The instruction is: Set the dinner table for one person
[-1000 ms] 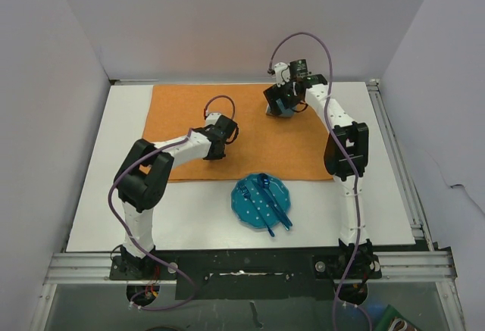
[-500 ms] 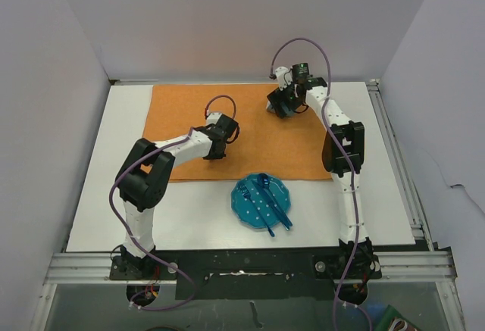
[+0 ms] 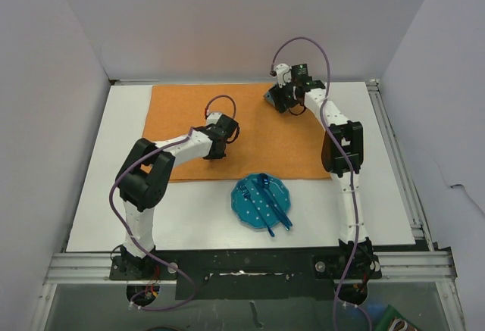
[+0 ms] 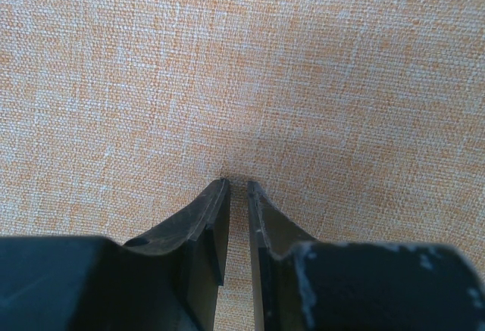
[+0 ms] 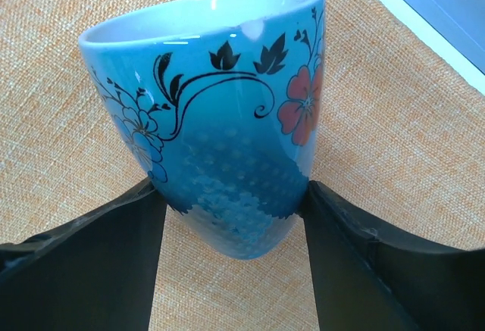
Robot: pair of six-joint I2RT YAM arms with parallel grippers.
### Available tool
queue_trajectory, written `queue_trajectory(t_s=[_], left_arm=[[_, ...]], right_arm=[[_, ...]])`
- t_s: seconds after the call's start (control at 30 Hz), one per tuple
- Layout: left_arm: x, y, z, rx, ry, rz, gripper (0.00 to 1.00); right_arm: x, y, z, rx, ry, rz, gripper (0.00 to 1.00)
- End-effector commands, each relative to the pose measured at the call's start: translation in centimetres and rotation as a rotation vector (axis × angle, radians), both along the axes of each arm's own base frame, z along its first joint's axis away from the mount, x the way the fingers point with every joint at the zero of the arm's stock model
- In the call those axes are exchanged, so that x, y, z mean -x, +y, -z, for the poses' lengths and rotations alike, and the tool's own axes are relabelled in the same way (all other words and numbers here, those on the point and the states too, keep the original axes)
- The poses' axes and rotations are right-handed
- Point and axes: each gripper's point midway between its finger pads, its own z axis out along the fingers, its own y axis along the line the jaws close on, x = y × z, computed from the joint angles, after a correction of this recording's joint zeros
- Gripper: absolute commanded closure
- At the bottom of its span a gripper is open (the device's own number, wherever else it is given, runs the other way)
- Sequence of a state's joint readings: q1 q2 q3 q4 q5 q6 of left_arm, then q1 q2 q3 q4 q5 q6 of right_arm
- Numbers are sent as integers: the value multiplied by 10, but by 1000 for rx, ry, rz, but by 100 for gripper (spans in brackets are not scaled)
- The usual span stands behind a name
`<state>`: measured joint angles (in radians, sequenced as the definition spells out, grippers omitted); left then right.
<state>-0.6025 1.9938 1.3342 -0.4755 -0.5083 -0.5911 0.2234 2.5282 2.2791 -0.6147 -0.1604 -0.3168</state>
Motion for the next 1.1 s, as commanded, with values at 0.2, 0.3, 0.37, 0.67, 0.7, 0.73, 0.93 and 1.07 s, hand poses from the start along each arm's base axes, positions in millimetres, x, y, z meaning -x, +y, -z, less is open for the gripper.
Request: queue_trajectory(t_s=[0.2,0.3,0.37,0.67,0.7,0.73,0.93,1.07], left_arm=[[9,2,-1,2,15,5,84],[10,2,-3,8,9,6,84],[10,1,-4,12,7,6,84],[12,1,-10,18,-4,8,84],[12,0,-11,20,-5,9,84],[12,0,-12,23,-6,9,84],[13,-5,-22,35,-24,17,84],[14,-3,-21,27,-21,13,84]], right_arm=[[75,-12,65,-34,269,178,100],[89,-5,60,-80,302,225,100],[100,-1,53,-101,299,252,100],[152,3,53,-112,311,343,100],[154,2,53,-108,311,347,100],[155,1,52,-105,309,350,100],[154,1,40,-112,292,356,100],[152,0,30,-113,279,376,100]])
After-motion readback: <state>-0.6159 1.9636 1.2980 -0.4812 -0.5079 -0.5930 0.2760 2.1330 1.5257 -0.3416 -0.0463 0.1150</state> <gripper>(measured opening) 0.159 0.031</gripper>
